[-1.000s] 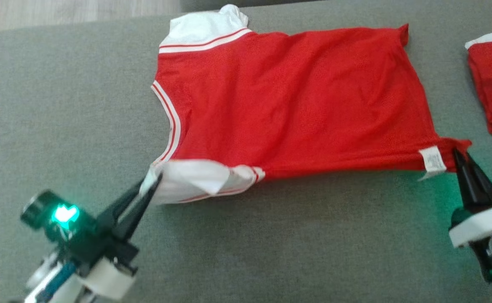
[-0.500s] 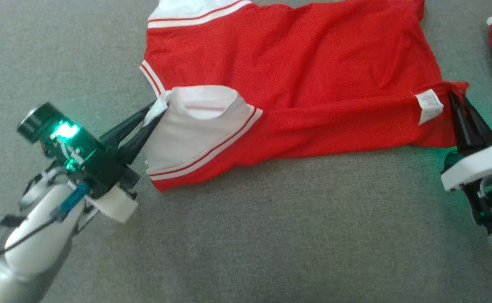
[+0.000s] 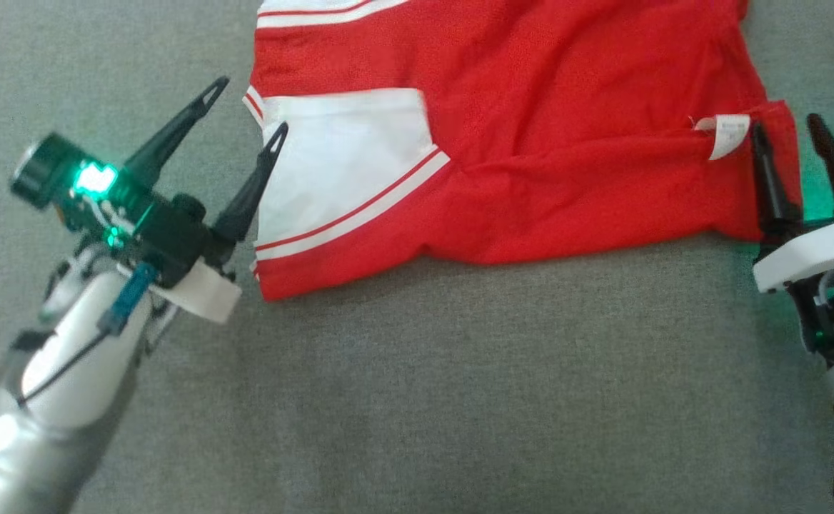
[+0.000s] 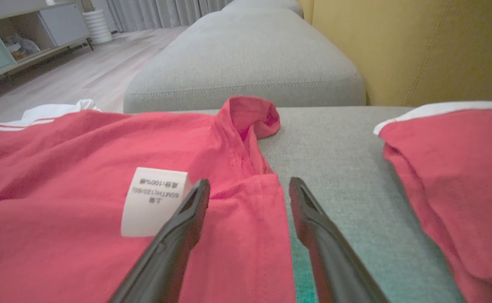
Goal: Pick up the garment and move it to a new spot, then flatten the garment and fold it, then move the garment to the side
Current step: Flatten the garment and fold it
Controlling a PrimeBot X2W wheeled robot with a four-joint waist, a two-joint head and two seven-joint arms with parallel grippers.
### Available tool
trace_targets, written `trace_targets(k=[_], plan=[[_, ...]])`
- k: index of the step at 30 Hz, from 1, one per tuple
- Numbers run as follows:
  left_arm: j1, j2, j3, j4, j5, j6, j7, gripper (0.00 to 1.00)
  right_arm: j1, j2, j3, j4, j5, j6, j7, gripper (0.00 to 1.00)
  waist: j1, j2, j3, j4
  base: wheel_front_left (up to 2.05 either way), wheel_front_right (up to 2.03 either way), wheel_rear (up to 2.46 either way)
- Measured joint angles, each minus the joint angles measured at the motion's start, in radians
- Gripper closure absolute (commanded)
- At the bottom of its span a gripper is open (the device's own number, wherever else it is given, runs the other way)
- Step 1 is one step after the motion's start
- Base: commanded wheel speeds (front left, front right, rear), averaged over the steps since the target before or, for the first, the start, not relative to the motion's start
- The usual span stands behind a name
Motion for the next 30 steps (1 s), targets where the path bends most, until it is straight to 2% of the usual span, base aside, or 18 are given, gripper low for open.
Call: trace_targets(k=[3,7,12,16,19,23,30], plan=[[0.054,-0.016,0.021,-0.012,-0.023,0.021,0.0,0.0,0.005,0.005,-0.021,-0.012,-0.006,0.0,-0.005,0.0,0.0,0.0,-0.011,0.0,0.0,0.0,0.0],[0.197,-0.067,0.083,-0.03,-0.103,0.045,0.0,0.0,0.051,0.037,-0.067,-0.051,-0.028,0.0,-0.012,0.0,-0.0001,0.0,-0.038,-0.007,0.0,0.0,0.0],[0.357,-0.156,0.151,-0.051,-0.206,0.043,0.0,0.0,0.125,0.078,-0.095,-0.097,-0.053,0.0,-0.012,0.0,-0.0002,0.0,-0.062,-0.034,0.0,0.0,0.0],[0.417,-0.205,0.172,0.009,-0.244,0.044,0.0,0.0,0.158,0.094,-0.105,-0.11,-0.06,0.0,-0.012,0.0,-0.0002,0.0,-0.074,-0.052,0.0,0.0,0.0],[0.427,-0.221,0.193,0.092,-0.274,0.067,0.01,0.0,0.168,0.101,-0.106,-0.112,-0.062,0.0,-0.012,0.0,-0.0002,0.0,-0.081,-0.061,0.0,0.0,0.0],[0.42,-0.239,0.223,0.137,-0.298,0.096,0.013,0.0,0.18,0.104,-0.106,-0.115,-0.062,0.0,-0.012,0.0,-0.0001,0.0001,-0.086,-0.07,0.0,0.0,0.0],[0.408,-0.246,0.222,0.161,-0.308,0.096,0.04,0.0,0.184,0.115,-0.121,-0.109,-0.062,0.0,-0.012,0.0,-0.0001,0.0,-0.096,-0.068,0.0,0.0,0.0]])
